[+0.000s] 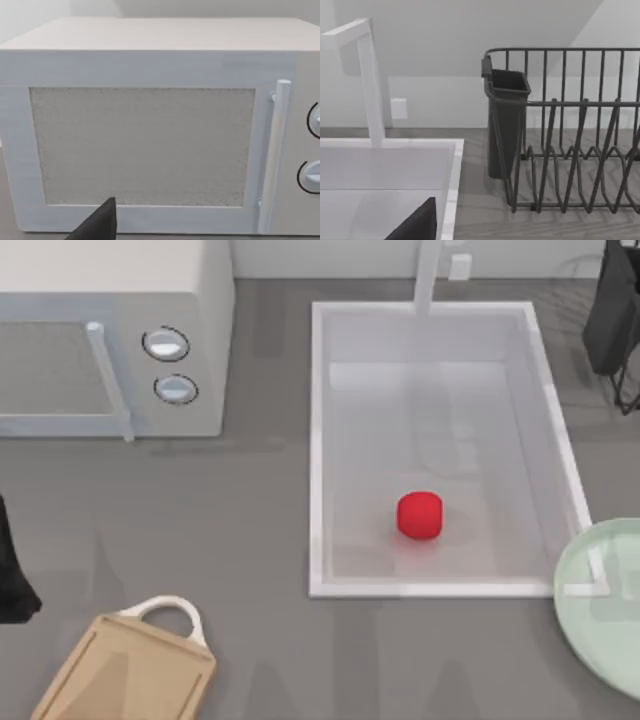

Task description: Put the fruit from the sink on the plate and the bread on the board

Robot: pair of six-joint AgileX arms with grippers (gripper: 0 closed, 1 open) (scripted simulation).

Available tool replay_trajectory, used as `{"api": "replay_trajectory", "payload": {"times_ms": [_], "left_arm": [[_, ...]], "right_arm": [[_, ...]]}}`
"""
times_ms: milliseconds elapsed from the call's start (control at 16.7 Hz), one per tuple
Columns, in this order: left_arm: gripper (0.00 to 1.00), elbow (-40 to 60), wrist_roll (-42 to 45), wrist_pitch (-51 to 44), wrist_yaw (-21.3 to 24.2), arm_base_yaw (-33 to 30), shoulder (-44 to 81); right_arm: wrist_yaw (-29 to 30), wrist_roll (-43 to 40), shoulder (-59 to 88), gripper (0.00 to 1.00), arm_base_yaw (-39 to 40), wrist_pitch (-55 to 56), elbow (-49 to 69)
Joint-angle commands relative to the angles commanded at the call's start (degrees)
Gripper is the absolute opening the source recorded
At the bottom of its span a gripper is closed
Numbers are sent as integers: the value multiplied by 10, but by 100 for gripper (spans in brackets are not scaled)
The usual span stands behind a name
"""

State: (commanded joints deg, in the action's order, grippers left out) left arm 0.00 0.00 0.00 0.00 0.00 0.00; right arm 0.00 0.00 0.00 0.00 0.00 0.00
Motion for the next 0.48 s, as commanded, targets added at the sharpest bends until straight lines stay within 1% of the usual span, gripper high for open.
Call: {"api": "replay_trajectory", "payload": {"times_ms": [240,480], "left_arm": [[100,0,0,0,0,0,0],[100,0,0,0,0,0,0]], "right_arm": [[0,8,30,100,6,-18,27],[0,37,139,100,28,-81,123]]}}
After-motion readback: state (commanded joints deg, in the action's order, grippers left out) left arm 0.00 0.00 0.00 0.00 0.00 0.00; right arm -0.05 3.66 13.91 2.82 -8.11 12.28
